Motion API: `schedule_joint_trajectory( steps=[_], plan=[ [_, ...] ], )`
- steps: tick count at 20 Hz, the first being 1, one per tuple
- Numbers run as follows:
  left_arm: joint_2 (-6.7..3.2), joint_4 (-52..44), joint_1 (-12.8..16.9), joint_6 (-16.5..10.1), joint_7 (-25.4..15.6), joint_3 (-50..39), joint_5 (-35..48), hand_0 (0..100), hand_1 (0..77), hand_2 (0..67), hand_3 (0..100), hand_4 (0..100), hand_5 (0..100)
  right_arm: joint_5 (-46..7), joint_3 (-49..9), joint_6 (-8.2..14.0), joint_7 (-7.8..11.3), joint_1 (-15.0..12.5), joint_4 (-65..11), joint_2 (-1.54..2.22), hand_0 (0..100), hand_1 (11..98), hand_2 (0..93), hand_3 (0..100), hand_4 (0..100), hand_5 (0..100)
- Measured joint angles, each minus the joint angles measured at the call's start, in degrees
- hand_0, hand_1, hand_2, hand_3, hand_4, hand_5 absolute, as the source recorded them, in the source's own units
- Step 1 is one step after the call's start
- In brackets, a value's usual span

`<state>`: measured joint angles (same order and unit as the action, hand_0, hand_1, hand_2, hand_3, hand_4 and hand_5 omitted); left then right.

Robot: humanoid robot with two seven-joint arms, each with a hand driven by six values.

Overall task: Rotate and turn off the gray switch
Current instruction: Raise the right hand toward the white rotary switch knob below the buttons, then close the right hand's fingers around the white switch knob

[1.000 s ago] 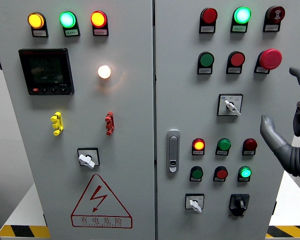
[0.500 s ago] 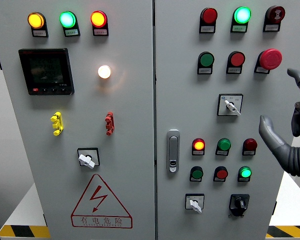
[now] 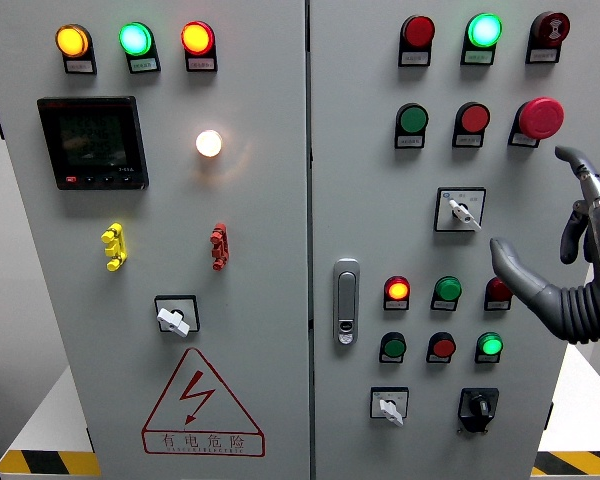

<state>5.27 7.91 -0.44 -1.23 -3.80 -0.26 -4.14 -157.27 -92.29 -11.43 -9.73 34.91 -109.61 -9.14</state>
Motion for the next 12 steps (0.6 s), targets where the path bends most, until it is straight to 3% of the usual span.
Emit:
schedule_joint_trajectory(
  steps=[3,8,12],
  plan=[
    [0.00,0.0,0.0,0.0,0.0,0.0,0.0,0,0.0,12.9,18,9,12,0.1,0.0,0.1,-0.07,0.4,0.8,0.06,0,37.1,40.8,87,93,100],
    [0.00,0.0,0.0,0.0,0.0,0.0,-0.1,0,0.0,12.9,18,9,12,0.4,0.0,0.2,-1.53,1.4,2.6,0.12,0,36.3,46.7,86,93,100],
    [0.00,0.0,0.0,0.0,0.0,0.0,-0.1,0,0.0,12.9,18,9,12,1.3,0.4,1.5,-2.55,3.7,5.8,0.17,0,36.1,51.9,86,93,100]
  ],
)
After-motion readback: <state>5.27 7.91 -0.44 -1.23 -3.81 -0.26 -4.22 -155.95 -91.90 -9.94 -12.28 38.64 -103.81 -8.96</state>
